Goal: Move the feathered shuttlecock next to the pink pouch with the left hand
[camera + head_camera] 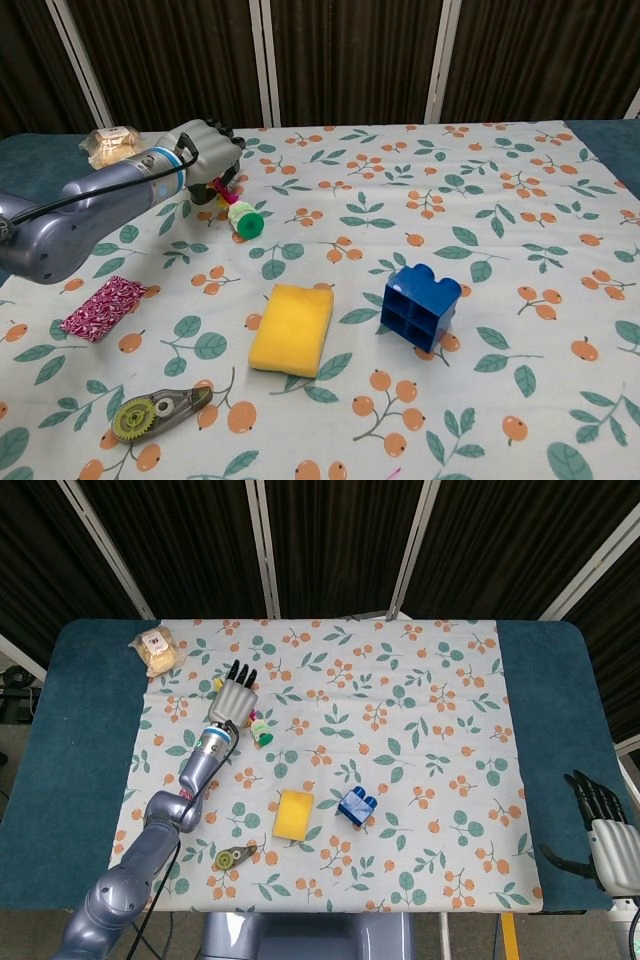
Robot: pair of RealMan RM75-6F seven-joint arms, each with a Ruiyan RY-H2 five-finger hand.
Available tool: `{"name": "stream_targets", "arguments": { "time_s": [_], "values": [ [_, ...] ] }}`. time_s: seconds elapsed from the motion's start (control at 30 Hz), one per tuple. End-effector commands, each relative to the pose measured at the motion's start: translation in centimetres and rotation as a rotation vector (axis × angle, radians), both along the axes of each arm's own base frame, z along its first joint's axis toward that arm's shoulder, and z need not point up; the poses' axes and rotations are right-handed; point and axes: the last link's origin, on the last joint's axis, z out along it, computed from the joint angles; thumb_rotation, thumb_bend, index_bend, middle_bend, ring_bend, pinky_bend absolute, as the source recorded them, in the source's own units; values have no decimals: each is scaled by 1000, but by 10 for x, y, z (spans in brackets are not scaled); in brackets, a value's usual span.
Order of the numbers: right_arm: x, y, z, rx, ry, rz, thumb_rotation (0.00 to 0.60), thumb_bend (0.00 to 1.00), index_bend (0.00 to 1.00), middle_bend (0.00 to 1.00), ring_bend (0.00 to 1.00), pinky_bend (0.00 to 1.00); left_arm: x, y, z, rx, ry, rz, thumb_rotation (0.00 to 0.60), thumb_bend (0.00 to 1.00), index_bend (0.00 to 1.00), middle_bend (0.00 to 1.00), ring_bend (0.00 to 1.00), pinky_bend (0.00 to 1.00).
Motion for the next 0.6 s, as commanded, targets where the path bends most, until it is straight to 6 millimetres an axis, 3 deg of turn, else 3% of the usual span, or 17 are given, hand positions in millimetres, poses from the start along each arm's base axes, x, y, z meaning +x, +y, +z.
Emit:
{"name": "stream_targets", "arguments": {
  "time_s": [0.03, 0.37, 0.6],
  "values": [
    [0, 0, 0, -1, 0, 0, 600, 100, 58, 0, 0, 0, 0, 0, 1, 3, -2, -2, 600, 485, 629, 67, 0, 11],
    [0, -1, 0, -4, 9, 7, 600, 101, 58, 0, 0, 0, 10, 8, 16, 45, -35, -47, 600, 487, 644, 67, 0, 11],
    [-1, -3, 0, -14, 25, 20, 600, 101, 57, 0, 0, 0, 21, 6, 36, 69, -69, -189, 600, 486, 644, 69, 0, 12]
  ]
}}
